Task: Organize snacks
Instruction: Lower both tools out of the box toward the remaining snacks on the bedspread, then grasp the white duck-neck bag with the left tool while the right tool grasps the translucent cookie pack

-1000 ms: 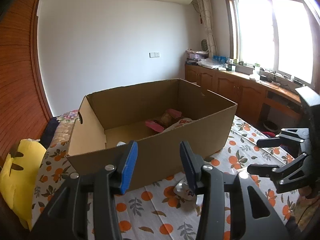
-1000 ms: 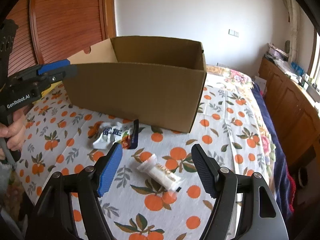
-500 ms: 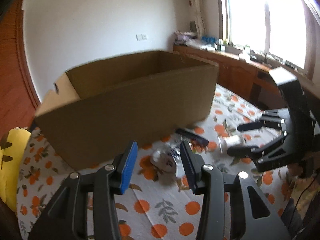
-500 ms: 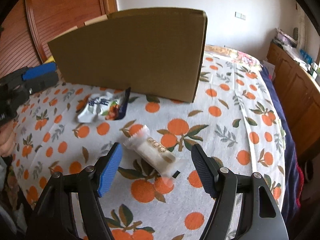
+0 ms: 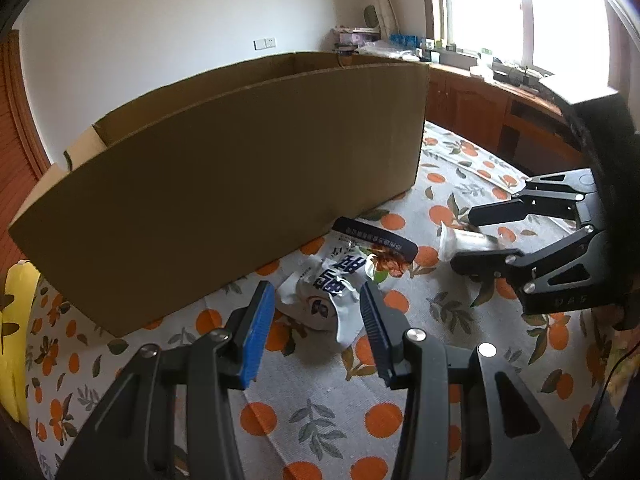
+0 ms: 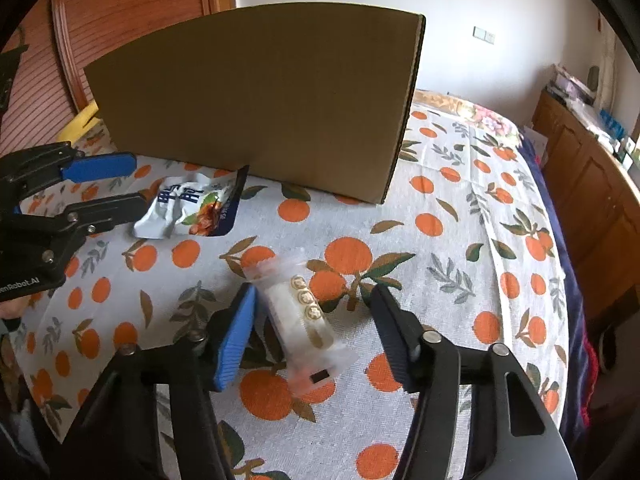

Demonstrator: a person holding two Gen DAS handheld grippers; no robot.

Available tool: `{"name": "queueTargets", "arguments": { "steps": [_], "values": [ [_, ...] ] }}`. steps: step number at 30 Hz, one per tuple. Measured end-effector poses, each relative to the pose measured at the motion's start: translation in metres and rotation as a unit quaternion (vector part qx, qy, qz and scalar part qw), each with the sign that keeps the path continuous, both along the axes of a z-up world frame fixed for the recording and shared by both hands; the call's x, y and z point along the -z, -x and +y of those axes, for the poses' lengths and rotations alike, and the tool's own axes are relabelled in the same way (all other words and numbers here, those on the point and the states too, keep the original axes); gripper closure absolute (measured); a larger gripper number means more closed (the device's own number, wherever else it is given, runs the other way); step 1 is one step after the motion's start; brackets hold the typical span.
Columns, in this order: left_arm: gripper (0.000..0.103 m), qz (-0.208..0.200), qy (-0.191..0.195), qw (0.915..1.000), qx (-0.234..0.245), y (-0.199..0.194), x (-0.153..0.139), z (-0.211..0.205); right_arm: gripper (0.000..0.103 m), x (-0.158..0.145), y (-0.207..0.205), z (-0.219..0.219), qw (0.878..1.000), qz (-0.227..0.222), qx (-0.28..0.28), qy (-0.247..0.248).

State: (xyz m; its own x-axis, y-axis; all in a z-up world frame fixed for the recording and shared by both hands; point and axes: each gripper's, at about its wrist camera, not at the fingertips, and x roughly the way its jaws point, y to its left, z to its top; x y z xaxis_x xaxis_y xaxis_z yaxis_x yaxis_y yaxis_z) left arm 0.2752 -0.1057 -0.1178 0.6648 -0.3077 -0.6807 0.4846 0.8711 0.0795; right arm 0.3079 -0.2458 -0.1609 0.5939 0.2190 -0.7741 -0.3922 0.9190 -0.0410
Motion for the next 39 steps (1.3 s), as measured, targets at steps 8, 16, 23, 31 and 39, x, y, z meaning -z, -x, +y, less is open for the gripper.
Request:
{"name": "queueTargets", "arguments": {
  "steps": [8, 16, 23, 31, 39],
  "values": [
    [0.058, 0.018, -0.024, 0.9994, 0.017, -0.012, 0.004, -0.016, 0.08, 0.0, 0.006, -0.004, 1.0, -0.006, -0.001, -0.013],
    [0.05, 0.048, -0.015, 0.9978, 0.043, -0.031, 0.004, -0.028, 0.08, 0.001, 0.006, -0.007, 1.0, -0.006, 0.001, -0.016],
    [0.034, 0.059, -0.02, 0.9959, 0.066, -0.037, 0.006, -0.039, 0.08, 0.001, 0.006, -0.007, 1.0, -0.006, 0.002, -0.016],
    [0.031, 0.038, -0.053, 0.9945, 0.082, -0.033, 0.011, -0.047, 0.08, 0.001, 0.006, -0.007, 1.0, -0.006, 0.002, -0.018],
    [0.031, 0.042, -0.05, 0.9957, 0.066, -0.04, 0.006, -0.038, 0.08, 0.001, 0.005, -0.007, 1.0, -0.005, 0.002, -0.02]
  ]
}}
